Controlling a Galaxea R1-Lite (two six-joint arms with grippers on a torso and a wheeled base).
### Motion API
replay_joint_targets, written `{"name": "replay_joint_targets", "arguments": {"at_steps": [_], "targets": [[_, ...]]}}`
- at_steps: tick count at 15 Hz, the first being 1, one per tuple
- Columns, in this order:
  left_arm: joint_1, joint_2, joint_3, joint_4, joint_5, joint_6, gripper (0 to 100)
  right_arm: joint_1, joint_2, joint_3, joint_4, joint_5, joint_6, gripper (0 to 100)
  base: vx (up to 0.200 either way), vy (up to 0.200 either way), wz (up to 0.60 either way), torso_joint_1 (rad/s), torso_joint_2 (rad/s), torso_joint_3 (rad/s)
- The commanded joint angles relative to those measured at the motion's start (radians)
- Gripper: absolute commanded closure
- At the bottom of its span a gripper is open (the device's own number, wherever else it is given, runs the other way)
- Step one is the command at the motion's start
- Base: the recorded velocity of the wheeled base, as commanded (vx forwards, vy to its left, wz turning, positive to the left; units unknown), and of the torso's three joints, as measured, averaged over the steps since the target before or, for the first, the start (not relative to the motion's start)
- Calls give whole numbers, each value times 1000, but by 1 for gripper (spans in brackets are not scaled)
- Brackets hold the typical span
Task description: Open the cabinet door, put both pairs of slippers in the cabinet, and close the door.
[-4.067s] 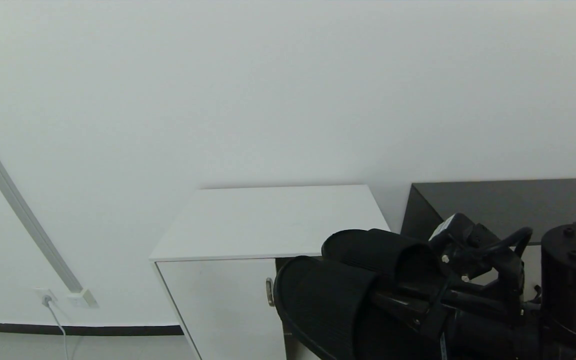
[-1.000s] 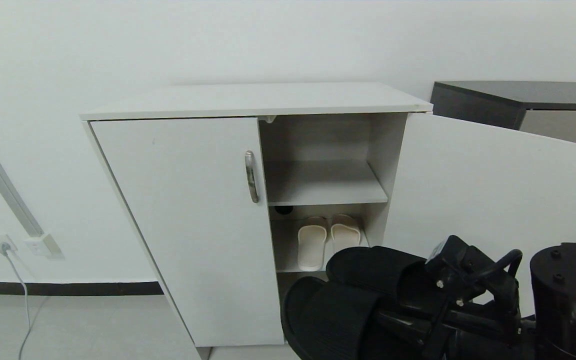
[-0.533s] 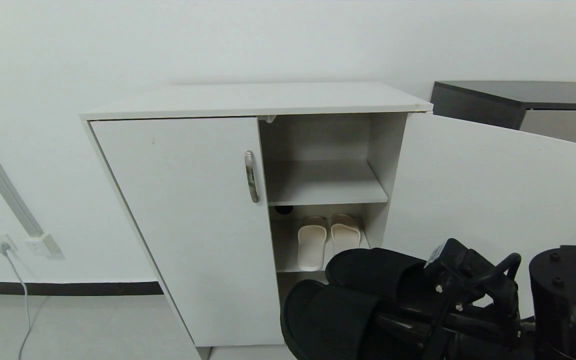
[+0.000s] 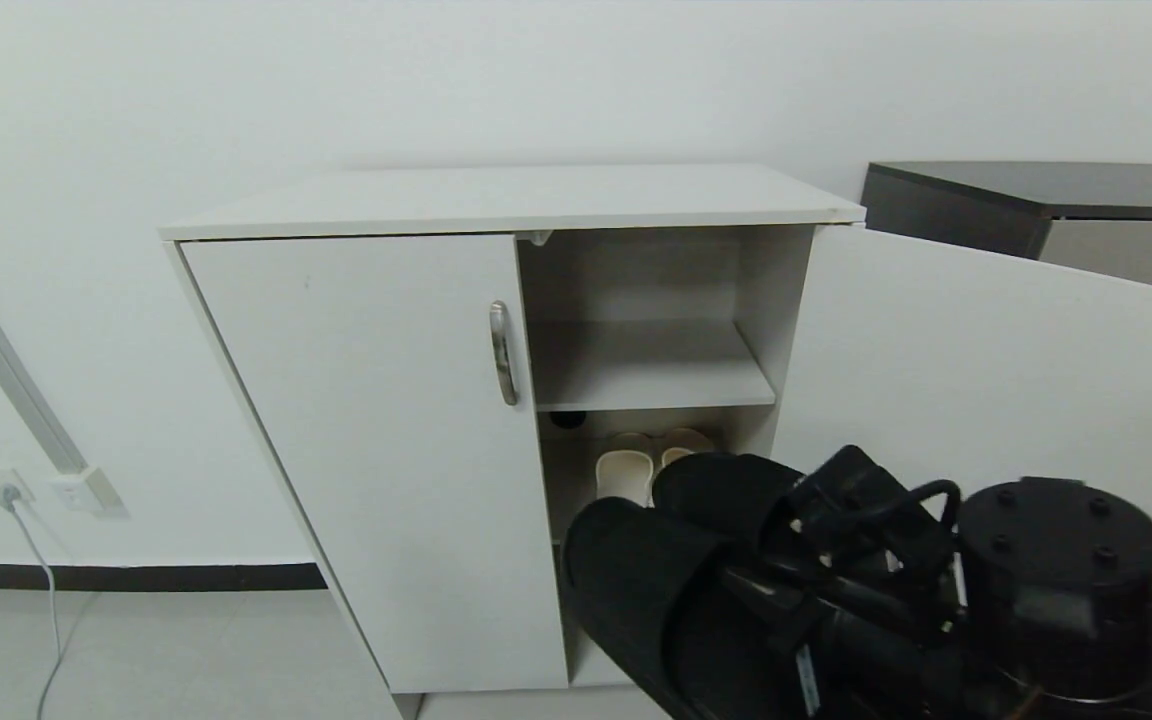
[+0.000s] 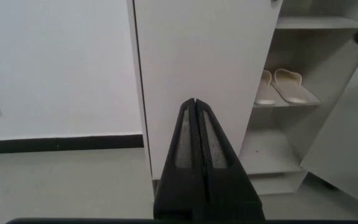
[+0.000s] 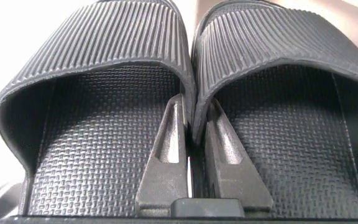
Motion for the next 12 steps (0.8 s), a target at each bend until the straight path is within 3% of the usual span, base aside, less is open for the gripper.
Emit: {"name": "replay_joint_targets", "arguments": {"at_steps": [1, 3, 7, 12], "targets": [[0, 1, 0, 0, 0, 0, 100, 45, 301, -216, -63, -289, 112, 100, 0, 0, 0, 0, 0, 0], [0, 2, 0, 0, 0, 0, 100, 48, 375, -353, 18, -383, 161, 100, 0, 0, 0, -29, 112, 107], [0, 1, 0, 0, 0, -1, 100, 22, 450, -638, 317, -539, 337, 100, 0, 0, 0, -3, 16, 18], [0, 1, 0, 0, 0, -1, 100, -20, 446, -705, 331, -552, 279, 100, 0, 0, 0, 0, 0, 0]]}}
